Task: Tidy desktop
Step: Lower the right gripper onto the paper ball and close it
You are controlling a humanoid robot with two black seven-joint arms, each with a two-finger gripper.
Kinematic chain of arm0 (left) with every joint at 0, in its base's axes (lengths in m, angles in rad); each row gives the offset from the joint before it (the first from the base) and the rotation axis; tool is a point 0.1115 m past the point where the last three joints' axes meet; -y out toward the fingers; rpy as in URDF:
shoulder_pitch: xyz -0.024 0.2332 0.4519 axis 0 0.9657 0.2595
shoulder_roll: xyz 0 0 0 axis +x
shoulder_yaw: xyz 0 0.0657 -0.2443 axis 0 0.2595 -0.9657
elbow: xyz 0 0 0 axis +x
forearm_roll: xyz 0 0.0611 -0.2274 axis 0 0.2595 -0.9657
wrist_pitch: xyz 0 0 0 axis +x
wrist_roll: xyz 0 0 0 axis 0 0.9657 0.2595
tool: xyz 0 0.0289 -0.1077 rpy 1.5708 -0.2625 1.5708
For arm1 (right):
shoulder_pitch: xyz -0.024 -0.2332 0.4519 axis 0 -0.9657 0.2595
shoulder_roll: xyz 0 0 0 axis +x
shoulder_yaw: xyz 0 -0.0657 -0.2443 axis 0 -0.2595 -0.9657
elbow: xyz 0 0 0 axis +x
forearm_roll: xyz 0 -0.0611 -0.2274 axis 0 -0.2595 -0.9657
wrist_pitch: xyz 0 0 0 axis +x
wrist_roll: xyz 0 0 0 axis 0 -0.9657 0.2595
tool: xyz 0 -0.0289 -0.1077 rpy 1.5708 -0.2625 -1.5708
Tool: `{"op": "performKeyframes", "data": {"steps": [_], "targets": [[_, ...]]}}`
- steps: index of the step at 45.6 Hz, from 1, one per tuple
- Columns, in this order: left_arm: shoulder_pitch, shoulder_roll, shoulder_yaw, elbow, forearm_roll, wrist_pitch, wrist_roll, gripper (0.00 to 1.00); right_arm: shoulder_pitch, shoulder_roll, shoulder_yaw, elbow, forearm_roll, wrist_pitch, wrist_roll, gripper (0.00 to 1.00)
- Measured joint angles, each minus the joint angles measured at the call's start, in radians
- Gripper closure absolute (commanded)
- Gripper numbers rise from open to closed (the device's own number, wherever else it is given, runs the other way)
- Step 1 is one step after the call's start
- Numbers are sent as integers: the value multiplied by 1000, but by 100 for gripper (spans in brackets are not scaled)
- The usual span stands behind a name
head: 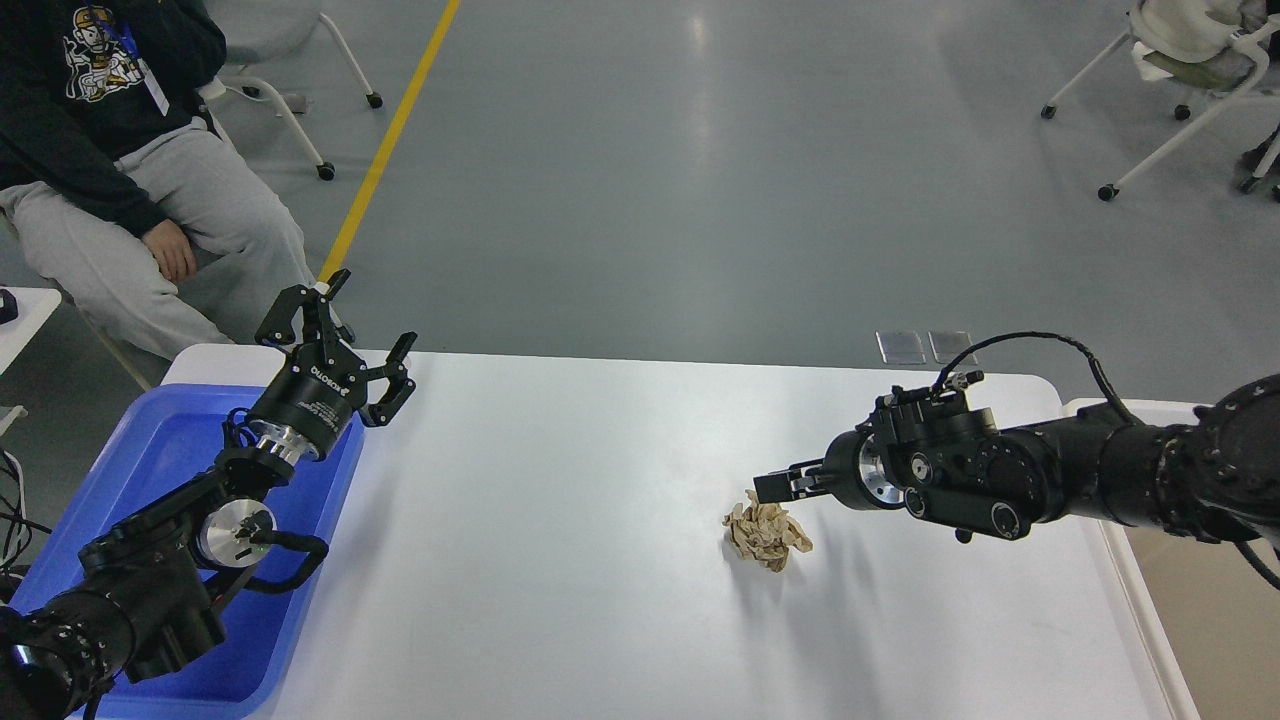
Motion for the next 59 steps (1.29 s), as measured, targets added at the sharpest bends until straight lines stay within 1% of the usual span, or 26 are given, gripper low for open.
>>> {"op": "performKeyframes", "data": {"steps": [15, 30, 35, 39, 40, 41, 46, 48, 49, 50, 51, 52, 59], "targets": [[0, 0, 0, 0, 0, 0, 0, 0, -31, 79, -27, -10, -8, 0, 3, 0], [0, 0, 0, 0, 0, 0, 0, 0, -63, 115, -30, -34, -8, 0, 4, 0], [0, 0, 0, 0, 0, 0, 0, 0, -76, 122, -29, -48, -9, 0, 12, 0], [0, 0, 0, 0, 0, 0, 1, 0, -84, 127, -28, -58, -11, 0, 22, 4], [0, 0, 0, 0, 0, 0, 1, 0, -87, 129, -27, -62, -11, 0, 26, 7], [0, 0, 0, 0, 0, 0, 1, 0, -88, 130, -27, -64, -11, 0, 29, 13], [0, 0, 0, 0, 0, 0, 1, 0, -97, 134, -27, -76, -11, -2, 46, 45], [0, 0, 0, 0, 0, 0, 1, 0, -97, 135, -27, -80, -11, -2, 52, 49], [0, 0, 0, 0, 0, 0, 1, 0, -98, 135, -27, -82, -11, -2, 54, 54], [0, 0, 0, 0, 0, 0, 1, 0, -99, 135, -27, -83, -12, -2, 56, 66], [0, 0, 0, 0, 0, 0, 1, 0, -100, 135, -27, -85, -12, -2, 58, 88], [0, 0, 0, 0, 0, 0, 1, 0, -100, 135, -27, -86, -12, -2, 59, 100], [0, 0, 0, 0, 0, 0, 1, 0, -102, 132, -28, -91, -13, -3, 66, 100]]}}
